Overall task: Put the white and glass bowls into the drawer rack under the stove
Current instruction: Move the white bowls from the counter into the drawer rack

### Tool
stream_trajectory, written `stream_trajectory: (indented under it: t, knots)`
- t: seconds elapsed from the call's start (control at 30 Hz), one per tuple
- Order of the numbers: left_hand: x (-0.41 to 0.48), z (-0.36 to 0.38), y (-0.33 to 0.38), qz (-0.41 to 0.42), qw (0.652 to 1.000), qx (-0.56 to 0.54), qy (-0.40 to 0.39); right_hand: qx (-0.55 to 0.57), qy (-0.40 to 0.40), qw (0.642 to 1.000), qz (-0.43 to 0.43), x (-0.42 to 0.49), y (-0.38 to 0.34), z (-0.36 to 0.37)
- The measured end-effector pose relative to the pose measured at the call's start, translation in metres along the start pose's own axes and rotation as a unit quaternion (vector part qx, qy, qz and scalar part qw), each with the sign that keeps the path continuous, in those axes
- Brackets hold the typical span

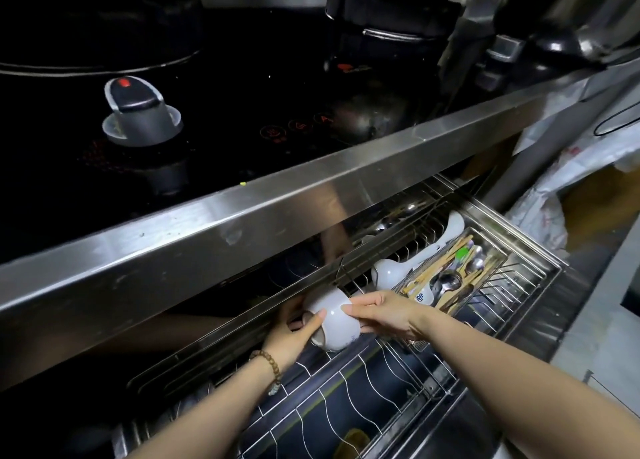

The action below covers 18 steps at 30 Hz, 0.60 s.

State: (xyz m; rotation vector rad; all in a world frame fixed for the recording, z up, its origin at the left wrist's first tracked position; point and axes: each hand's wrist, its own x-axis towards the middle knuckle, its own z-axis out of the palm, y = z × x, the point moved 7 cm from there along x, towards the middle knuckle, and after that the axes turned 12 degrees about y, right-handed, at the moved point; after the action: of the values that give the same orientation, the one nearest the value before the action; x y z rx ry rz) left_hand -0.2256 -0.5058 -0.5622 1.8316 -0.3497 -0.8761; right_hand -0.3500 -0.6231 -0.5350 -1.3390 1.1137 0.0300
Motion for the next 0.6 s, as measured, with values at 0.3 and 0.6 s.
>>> stream_trajectory:
  t: [0.3,0.6]
  knots:
    - [0.000,0.002,0.002,0.008,1.000,0.015,0.015,-0.068,0.049,0.996,-0.022,-0.004,-0.005,-0.009]
    - [-0.036,-0.017,0.044,0.033,0.998,0.047,0.005,-0.106,0.124,0.983,-0.089,-0.066,-0.045,-0.024]
